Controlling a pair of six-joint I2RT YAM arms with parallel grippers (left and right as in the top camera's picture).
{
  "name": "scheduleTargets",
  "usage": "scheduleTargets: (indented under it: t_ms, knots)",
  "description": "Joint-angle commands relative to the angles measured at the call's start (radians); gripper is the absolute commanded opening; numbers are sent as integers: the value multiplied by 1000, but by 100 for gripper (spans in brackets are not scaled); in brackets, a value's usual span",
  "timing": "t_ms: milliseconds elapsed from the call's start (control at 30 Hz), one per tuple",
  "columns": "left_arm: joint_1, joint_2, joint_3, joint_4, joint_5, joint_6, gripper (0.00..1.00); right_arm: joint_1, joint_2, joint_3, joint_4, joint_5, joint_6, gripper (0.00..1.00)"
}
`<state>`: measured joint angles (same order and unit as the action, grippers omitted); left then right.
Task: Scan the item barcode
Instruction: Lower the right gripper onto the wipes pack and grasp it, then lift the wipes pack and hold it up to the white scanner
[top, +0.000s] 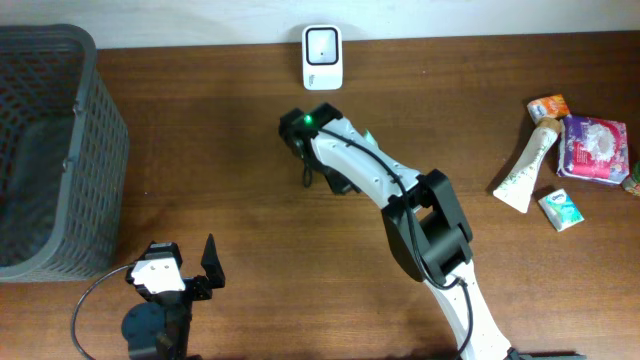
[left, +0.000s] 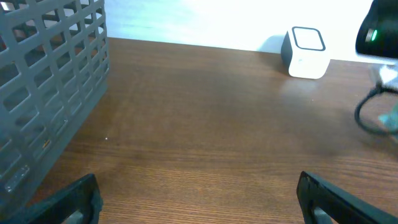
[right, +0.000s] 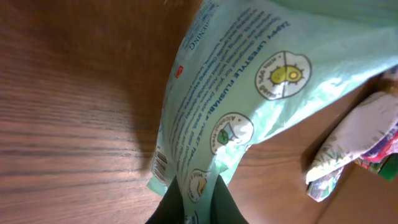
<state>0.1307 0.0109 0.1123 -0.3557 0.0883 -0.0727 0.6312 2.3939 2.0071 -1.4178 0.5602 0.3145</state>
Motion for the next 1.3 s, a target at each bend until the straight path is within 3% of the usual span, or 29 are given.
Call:
scheduleTargets:
  t_ms: [0,33,67,200,233,267,367,467,633,733,933,1033,1167,1267]
  knots:
    - [3,-4,-2,-6,-7,-9,99,26,-3,-23,5,49,20,14]
    - [3,-4,-2,-6,-7,-9,99,34,-5,-14,5,35,20,28]
    - [3,-4,-2,-6,-7,-9,99,42,-5,0,7,3,20,34]
    - [3,-4,-2,-6,-7,-9,99,55,-5,102,25,-216,19,34]
    - [3,-4,-2,-6,-7,-9,99,54,-5,147,23,-264,19,38]
    - [3,-4,-2,-6,-7,-9,99,49,-5,204,15,-303,19,54]
    - [3,-4,-2,-6,-7,-9,99,19,-5,367,-52,-351,19,76]
    - [3,-4,-2,-6,-7,-10,99,-50,-5,511,-167,-353,-2,79]
    - [3,-4,-2,-6,-7,-9,99,-164,1,502,-282,-535,-215,79]
    - [3,-4,-2,-6,-7,-9,99,-203,3,422,-268,-580,-229,79]
    - [3,-4,-2,-6,-7,-9,99,-219,3,198,-65,-631,-229,78]
    - [3,-4,-2,-6,-7,-9,99,-217,3,106,33,-671,-229,71]
    - [3,-4,-2,-6,-7,-9,99,-217,3,56,98,-673,-229,47]
    - [3,-4,-2,-6,-7,-9,99,-217,1,62,126,-673,-228,16]
